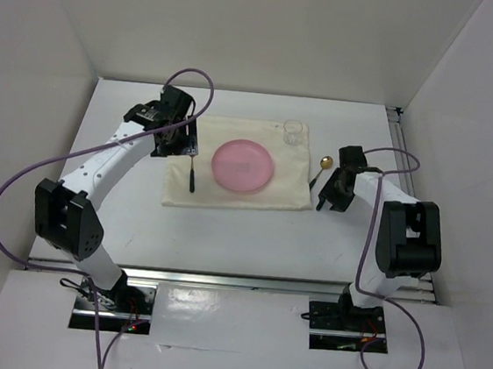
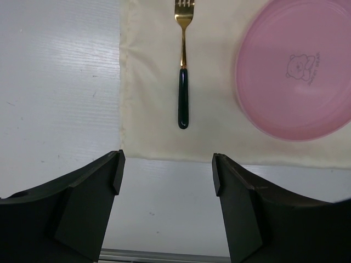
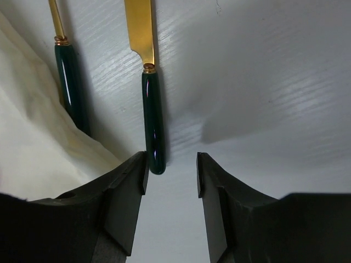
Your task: Set the dinner table for one person
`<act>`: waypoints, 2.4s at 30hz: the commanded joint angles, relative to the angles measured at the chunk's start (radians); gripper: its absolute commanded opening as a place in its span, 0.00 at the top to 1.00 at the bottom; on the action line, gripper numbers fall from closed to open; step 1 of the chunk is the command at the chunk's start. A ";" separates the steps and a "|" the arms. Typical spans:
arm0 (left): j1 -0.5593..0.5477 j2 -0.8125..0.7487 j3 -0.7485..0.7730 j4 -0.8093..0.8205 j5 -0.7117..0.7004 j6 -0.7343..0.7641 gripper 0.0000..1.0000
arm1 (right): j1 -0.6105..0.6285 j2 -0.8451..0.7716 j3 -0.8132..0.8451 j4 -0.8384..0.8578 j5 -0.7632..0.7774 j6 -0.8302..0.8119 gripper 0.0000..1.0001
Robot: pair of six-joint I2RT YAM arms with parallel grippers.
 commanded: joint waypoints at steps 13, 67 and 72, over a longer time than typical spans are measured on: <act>0.002 0.017 -0.029 0.031 0.047 0.000 0.18 | -0.008 0.094 0.007 0.097 0.023 -0.011 0.70; -0.007 0.048 0.034 0.009 0.144 0.046 0.18 | 0.087 0.212 0.345 -0.038 0.039 -0.033 0.53; -0.007 0.048 0.023 0.029 0.162 0.056 0.18 | 0.078 0.281 0.354 -0.016 0.030 -0.003 0.55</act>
